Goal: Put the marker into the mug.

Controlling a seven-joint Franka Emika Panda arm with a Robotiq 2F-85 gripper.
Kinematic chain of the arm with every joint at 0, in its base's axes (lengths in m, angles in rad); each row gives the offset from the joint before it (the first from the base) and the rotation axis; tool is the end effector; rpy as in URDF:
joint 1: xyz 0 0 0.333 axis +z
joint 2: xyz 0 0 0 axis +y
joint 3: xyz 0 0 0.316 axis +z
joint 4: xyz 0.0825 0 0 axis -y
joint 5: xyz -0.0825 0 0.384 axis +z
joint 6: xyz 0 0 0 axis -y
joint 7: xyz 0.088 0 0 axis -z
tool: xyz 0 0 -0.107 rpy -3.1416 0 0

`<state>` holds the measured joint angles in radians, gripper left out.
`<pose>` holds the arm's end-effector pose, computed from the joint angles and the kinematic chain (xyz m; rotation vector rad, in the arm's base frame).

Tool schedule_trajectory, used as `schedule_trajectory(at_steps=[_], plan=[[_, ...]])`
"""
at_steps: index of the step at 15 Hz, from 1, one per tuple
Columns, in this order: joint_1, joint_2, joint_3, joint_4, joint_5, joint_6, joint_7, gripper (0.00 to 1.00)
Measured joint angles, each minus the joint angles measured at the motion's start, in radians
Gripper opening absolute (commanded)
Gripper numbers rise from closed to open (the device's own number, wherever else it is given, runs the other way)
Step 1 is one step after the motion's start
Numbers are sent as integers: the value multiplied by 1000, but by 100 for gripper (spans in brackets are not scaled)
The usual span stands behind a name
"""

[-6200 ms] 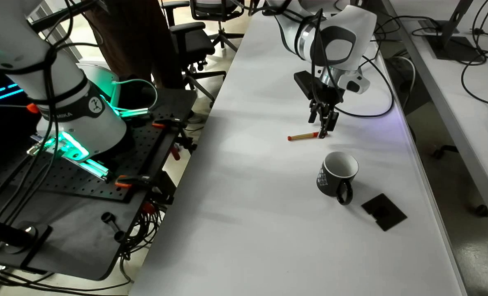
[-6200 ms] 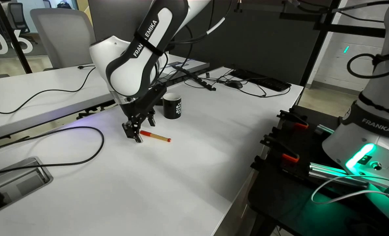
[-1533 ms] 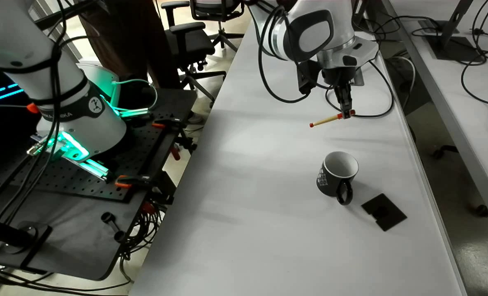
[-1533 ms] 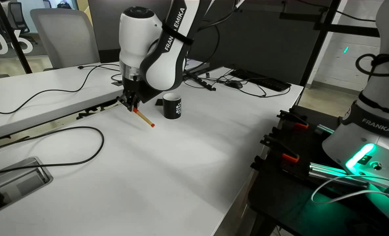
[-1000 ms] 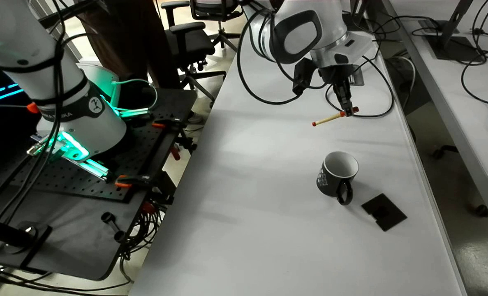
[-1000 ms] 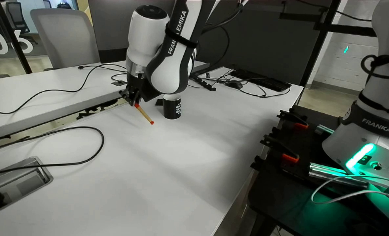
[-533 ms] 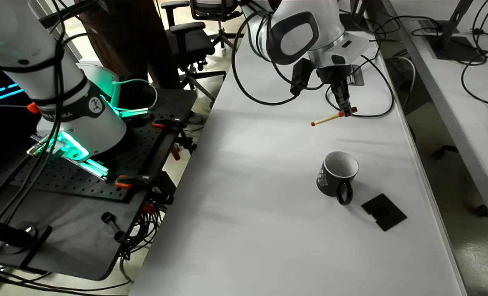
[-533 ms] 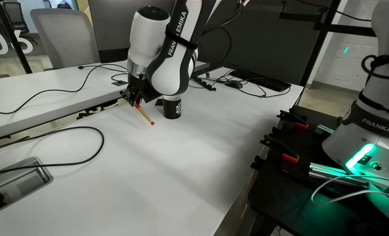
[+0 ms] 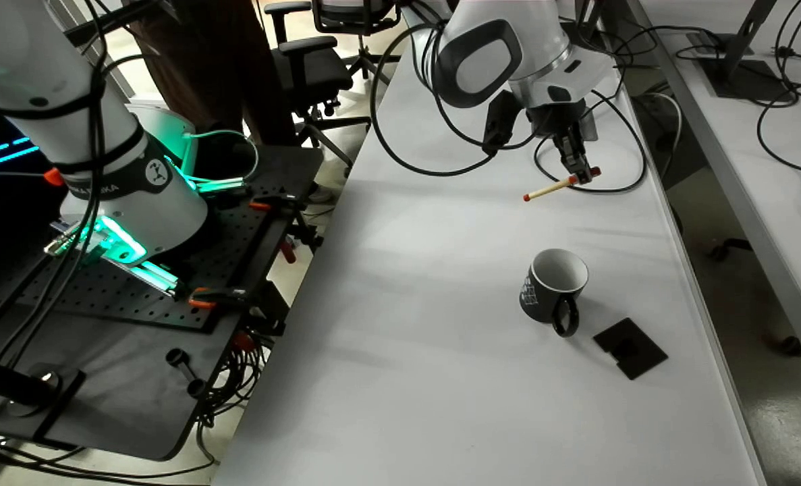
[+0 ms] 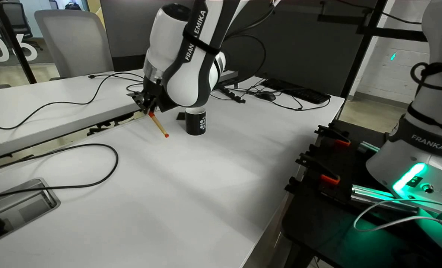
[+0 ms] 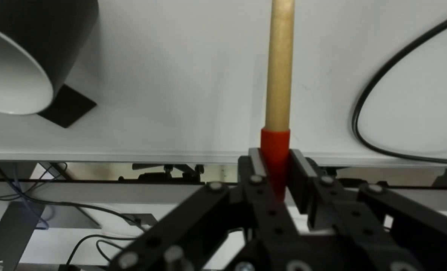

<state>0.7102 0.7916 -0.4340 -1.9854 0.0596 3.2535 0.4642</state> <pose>0.6091 0.1864 0.1533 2.9614 -0.0705 0.9188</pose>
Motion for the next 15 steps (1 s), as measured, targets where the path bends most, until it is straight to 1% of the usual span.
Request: schedule_trajectory(at_steps=[4, 7, 8, 12, 15], plan=[[0, 0, -1, -3, 100, 111, -58, 6], [-8, 0, 9, -19, 185, 232, -117, 6], [-4, 1, 0, -13, 188, 231, -120, 6], [41, 0, -79, 44, 190, 209, -114, 6], [86, 2, -151, 59, 201, 203, -106, 6]])
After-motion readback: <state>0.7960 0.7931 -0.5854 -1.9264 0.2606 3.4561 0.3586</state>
